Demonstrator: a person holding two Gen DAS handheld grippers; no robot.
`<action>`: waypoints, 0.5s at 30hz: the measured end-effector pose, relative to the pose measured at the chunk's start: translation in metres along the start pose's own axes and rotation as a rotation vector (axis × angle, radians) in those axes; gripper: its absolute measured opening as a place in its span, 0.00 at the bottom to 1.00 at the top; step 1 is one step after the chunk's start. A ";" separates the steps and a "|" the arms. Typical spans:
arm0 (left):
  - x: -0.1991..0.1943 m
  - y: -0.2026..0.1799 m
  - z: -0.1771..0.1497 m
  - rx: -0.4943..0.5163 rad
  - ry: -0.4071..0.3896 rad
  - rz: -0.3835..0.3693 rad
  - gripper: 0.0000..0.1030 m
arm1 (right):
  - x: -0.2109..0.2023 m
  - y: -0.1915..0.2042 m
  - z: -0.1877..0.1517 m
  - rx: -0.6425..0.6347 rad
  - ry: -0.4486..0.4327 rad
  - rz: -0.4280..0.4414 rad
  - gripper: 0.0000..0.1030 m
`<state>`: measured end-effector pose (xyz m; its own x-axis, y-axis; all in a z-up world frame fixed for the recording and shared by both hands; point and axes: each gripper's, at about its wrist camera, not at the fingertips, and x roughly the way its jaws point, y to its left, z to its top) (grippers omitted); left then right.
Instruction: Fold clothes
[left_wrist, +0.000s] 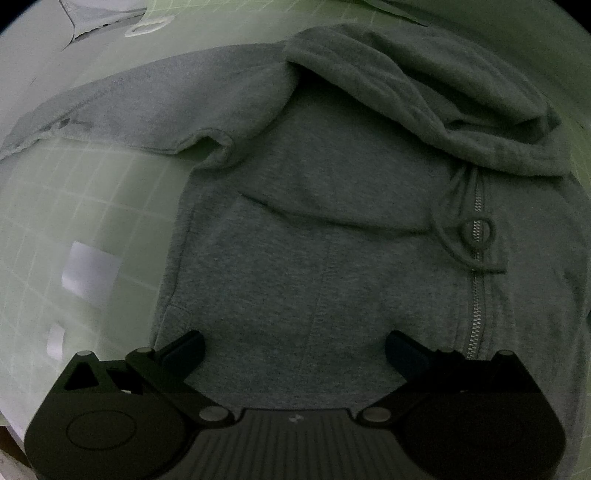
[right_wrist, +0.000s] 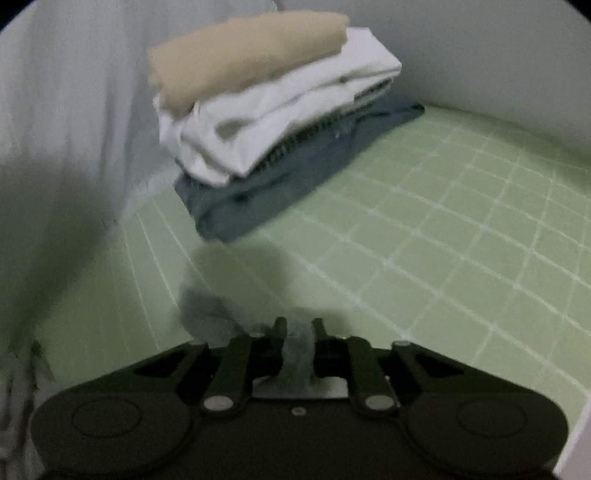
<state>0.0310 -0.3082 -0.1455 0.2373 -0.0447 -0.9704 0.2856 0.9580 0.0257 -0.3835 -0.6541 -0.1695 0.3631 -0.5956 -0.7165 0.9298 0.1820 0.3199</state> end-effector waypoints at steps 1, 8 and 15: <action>0.001 -0.001 0.001 0.000 0.001 0.000 1.00 | -0.001 0.004 0.001 -0.019 -0.001 -0.023 0.32; -0.004 0.009 0.001 0.001 0.006 -0.002 1.00 | 0.006 0.055 0.029 -0.321 -0.022 0.005 0.56; -0.004 0.010 -0.014 -0.005 -0.012 -0.001 1.00 | 0.041 0.102 0.019 -0.589 0.204 0.017 0.64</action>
<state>0.0203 -0.2946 -0.1447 0.2479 -0.0491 -0.9675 0.2815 0.9593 0.0235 -0.2753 -0.6747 -0.1544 0.3283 -0.4376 -0.8371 0.7798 0.6257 -0.0212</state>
